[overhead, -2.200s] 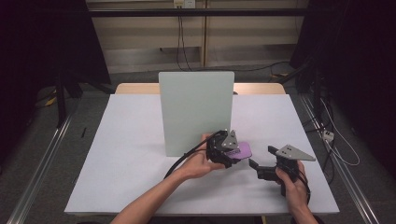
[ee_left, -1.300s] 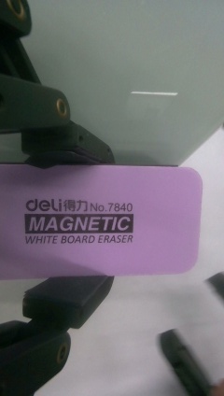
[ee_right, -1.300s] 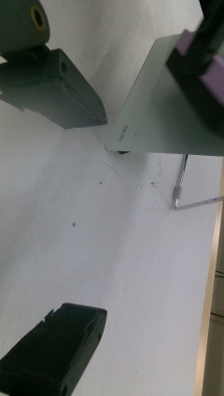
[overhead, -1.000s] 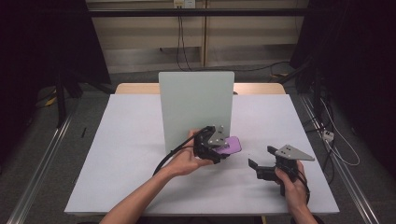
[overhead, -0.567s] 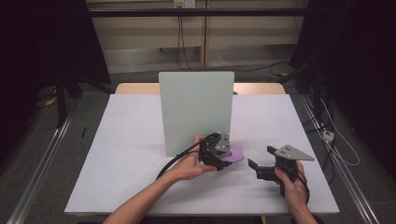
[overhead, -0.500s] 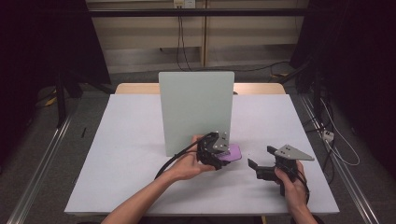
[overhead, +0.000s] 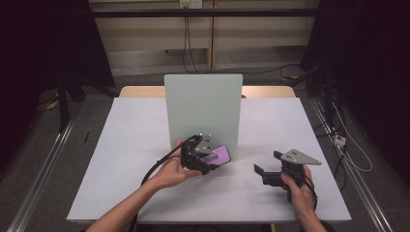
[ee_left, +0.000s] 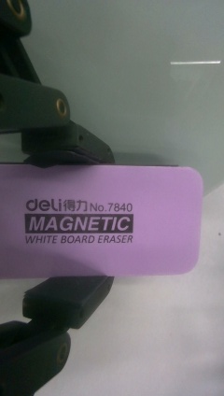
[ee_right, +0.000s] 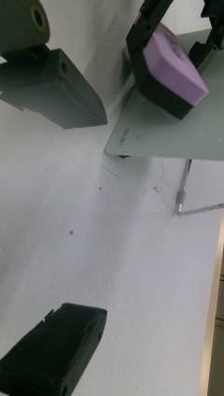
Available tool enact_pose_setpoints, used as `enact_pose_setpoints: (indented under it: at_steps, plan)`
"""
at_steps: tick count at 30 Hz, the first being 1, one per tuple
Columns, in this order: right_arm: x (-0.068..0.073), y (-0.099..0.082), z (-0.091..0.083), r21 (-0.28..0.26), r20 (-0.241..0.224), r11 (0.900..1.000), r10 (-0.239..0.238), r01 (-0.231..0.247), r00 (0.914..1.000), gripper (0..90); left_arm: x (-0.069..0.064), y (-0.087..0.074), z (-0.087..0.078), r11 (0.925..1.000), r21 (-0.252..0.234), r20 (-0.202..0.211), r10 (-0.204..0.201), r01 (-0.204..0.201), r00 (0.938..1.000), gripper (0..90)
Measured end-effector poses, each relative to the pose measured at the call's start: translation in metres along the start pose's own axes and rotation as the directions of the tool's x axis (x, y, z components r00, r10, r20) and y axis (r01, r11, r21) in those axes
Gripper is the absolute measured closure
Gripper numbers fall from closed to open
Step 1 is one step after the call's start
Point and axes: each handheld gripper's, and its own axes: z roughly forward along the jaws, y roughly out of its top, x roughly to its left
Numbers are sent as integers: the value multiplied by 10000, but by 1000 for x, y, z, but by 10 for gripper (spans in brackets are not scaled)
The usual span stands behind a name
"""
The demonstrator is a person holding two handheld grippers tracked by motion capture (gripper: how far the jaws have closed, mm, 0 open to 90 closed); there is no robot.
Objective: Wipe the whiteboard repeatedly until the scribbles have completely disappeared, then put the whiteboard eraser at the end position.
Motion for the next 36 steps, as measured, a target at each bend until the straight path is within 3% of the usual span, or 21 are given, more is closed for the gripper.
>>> enact_pose_setpoints:
  at_steps: [5,11,15,17,21,27,33,35,36]
  plan:
    - [2,-1,-2,2,-41,10000,-98,98,9999,70,1,-1,-18,9970,-521,-23,-577,575,9983,407]
    - [2,-1,-2,21,-92,10000,-56,57,9999,70,4,-4,-33,9931,-672,-24,-967,963,9953,406]
    - [2,-1,-1,27,-114,9999,-120,121,9999,70,8,-7,-44,9853,-979,-21,-1410,1402,9900,406]
    - [2,-1,0,36,-111,9999,-109,109,9999,70,9,-8,-49,9855,-888,-192,-1468,1446,9890,406]
    - [3,0,0,30,-147,9999,-115,115,9998,70,7,-12,-55,9826,-847,-119,-1670,1654,9859,406]
    - [3,0,1,20,-147,10000,-89,89,9999,70,3,-18,-59,9810,-580,244,-1839,1851,9826,407]
    - [3,1,4,134,-117,9999,-32,34,9999,71,0,-25,-59,9715,-417,682,-2300,2332,9708,406]
    - [4,1,5,124,-140,9999,-29,30,9999,71,-2,-26,-59,9740,-226,845,-2227,2253,9712,406]
    - [5,1,5,103,-163,9999,-73,75,9998,71,-4,-26,-58,9750,-205,733,-2191,2211,9729,406]
